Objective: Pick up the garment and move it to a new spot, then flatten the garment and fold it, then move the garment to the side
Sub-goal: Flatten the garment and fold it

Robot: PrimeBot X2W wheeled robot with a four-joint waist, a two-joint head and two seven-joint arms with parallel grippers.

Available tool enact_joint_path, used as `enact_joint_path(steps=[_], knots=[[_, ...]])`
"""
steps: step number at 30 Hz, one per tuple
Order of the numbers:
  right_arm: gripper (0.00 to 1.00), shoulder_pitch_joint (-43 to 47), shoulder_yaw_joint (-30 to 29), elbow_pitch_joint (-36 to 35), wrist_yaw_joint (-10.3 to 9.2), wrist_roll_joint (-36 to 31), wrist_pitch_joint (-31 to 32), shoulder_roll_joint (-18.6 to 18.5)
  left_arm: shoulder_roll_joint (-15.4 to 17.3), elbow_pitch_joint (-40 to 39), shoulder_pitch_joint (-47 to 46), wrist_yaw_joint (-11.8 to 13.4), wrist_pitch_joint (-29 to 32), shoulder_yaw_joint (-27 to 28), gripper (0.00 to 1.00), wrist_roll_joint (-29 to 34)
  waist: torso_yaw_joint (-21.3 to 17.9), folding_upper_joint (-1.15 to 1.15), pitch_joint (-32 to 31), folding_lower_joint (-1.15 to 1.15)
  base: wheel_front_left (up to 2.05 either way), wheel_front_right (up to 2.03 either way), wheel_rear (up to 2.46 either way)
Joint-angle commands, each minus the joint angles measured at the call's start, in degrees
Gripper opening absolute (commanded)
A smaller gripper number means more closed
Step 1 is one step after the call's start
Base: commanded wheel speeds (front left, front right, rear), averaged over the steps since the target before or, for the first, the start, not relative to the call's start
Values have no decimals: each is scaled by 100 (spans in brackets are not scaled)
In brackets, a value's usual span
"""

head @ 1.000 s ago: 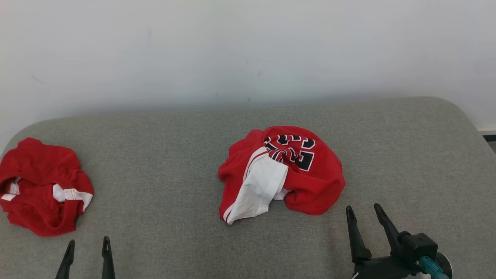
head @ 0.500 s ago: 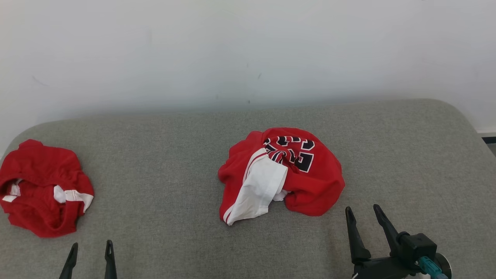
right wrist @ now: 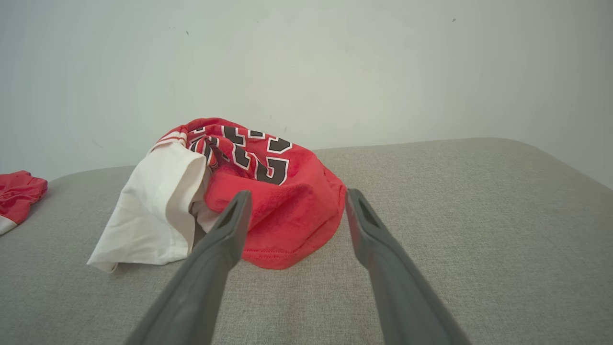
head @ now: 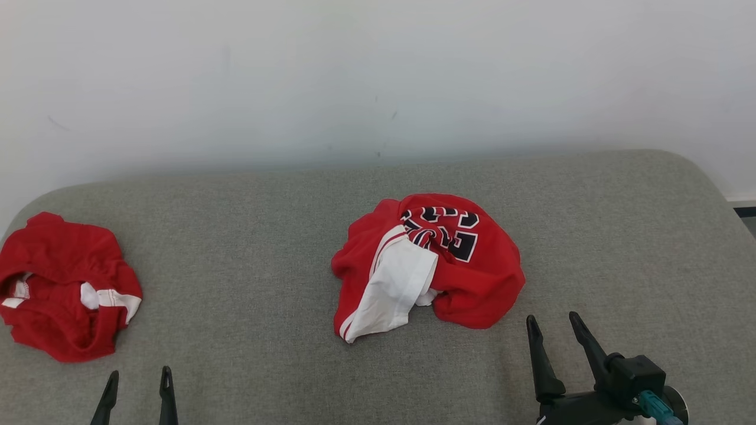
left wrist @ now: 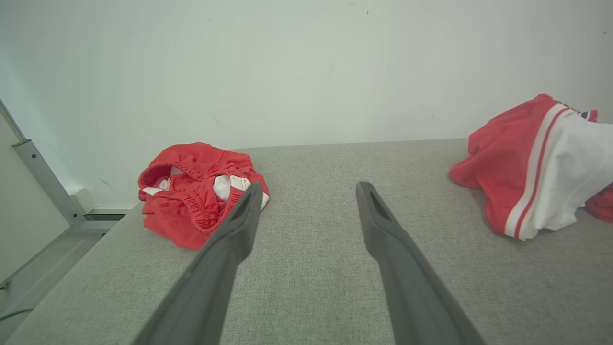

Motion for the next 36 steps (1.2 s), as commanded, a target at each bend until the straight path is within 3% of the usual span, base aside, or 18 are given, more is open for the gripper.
enact_joint_path(steps=[1,18,23,30,36], knots=[[100,20,-7,6,19,13,-29,8,26,12,-64,34,-17,1,100,-17,-2,0,4,0,0,0,0],[100,-1,3,19,19,32,-32,8,-30,1,-116,74,-17,-32,100,-111,-21,0,56,0,0,0,0],[100,-57,73,35,19,65,-28,8,-169,81,-396,-124,-17,-303,100,-156,-147,0,135,0,0,0,0],[100,-191,145,49,20,135,-48,9,-394,790,-1235,-498,-11,-1037,100,-254,-588,0,450,0,0,0,0],[100,-352,102,81,19,181,-110,9,-507,1612,-1847,-601,-14,-1493,100,-388,-980,0,787,0,0,0,0]])
